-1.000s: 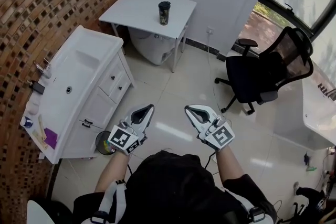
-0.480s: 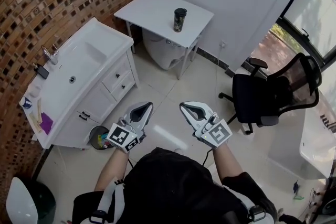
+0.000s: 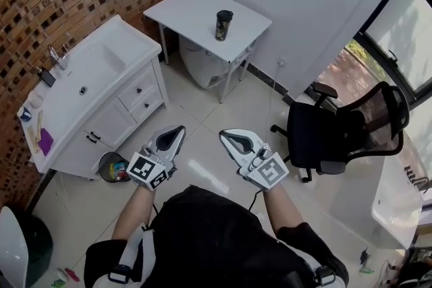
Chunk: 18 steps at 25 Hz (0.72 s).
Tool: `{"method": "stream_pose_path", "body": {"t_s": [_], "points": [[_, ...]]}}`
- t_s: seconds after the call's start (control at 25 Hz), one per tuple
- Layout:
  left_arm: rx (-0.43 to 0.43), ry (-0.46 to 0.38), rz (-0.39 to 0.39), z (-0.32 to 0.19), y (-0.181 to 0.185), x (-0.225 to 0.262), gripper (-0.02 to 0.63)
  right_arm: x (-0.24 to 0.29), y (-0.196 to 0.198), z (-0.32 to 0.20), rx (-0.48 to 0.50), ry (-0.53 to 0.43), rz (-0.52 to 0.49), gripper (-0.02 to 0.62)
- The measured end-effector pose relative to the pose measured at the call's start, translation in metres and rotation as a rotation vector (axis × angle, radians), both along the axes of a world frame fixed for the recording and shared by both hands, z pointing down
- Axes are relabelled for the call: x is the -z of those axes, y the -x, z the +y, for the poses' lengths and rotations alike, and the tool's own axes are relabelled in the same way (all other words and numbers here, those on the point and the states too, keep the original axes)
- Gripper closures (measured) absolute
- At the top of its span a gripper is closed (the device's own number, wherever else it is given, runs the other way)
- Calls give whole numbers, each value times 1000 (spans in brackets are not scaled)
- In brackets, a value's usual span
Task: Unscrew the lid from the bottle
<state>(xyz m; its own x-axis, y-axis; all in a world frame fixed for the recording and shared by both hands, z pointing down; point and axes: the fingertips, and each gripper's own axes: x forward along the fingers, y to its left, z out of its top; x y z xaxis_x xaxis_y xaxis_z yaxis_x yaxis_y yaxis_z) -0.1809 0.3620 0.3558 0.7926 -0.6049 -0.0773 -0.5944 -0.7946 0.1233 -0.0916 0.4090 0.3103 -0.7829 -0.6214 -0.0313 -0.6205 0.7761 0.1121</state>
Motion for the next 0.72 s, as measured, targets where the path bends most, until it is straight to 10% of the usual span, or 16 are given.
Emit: {"method": "stream_pose_path", "body": {"t_s": [0.72], "points": [[-4,50,16,-52,-24,-21,603,-41,-35,-58,-12,88,20,589]]}}
